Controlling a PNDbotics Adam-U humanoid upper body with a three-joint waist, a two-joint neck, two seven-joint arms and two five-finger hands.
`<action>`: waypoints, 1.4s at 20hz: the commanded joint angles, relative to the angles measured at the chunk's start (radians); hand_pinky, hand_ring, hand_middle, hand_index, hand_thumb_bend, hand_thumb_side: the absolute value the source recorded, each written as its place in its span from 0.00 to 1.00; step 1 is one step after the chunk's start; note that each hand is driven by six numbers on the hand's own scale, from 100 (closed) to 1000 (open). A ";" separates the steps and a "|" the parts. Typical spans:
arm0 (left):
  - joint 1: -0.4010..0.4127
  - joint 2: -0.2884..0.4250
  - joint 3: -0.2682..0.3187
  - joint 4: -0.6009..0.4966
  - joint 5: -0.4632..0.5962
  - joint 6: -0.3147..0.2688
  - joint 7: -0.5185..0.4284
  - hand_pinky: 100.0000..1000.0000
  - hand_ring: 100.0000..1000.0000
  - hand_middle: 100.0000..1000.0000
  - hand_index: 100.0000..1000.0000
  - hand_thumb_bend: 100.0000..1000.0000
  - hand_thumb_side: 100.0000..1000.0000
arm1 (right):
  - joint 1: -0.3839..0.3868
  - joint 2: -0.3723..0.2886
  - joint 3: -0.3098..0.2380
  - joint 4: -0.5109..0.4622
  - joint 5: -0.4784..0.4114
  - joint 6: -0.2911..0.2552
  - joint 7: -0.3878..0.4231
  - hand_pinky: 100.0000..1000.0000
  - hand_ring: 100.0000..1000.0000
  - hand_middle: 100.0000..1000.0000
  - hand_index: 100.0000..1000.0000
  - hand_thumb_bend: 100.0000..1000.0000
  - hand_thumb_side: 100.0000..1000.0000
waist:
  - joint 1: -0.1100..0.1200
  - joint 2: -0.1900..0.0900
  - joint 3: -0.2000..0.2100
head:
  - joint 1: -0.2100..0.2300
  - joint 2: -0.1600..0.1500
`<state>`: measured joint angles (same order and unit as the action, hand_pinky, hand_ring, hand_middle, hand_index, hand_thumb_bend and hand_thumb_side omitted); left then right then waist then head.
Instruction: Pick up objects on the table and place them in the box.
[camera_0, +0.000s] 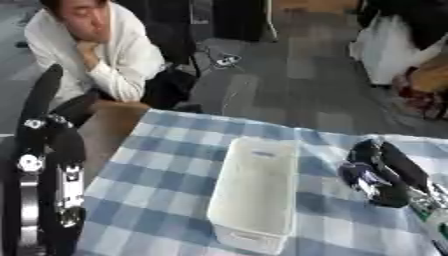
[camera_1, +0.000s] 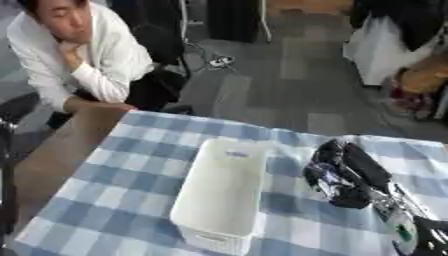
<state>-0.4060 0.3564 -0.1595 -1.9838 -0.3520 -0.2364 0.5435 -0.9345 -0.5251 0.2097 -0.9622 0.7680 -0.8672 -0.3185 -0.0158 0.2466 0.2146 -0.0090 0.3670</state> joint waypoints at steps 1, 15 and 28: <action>-0.004 0.026 0.000 -0.016 -0.004 0.002 -0.001 0.86 0.75 0.99 0.99 0.00 0.87 | -0.037 -0.030 0.019 -0.065 -0.078 -0.009 0.042 0.00 0.00 0.00 0.01 0.00 0.99 | -0.001 -0.029 -0.002 | 0.010 0.009; -0.015 0.022 -0.005 -0.016 0.000 -0.003 -0.010 0.86 0.75 0.99 0.99 0.00 0.86 | -0.100 0.037 0.080 -0.138 -0.250 -0.007 0.219 0.00 0.00 0.00 0.01 0.00 1.00 | -0.008 -0.043 0.012 | 0.013 0.017; -0.066 -0.009 -0.022 -0.016 0.011 -0.011 -0.042 0.86 0.75 0.98 0.99 0.00 0.86 | -0.140 0.117 0.070 -0.086 -0.245 0.001 0.261 0.00 0.00 0.00 0.02 0.00 1.00 | -0.024 -0.038 0.065 | 0.015 0.012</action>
<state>-0.4601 0.3448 -0.1813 -1.9838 -0.3460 -0.2458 0.5067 -1.0380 -0.4029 0.2898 -1.0419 0.5222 -0.8643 -0.0602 -0.0443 0.2307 0.2801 0.0002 0.3826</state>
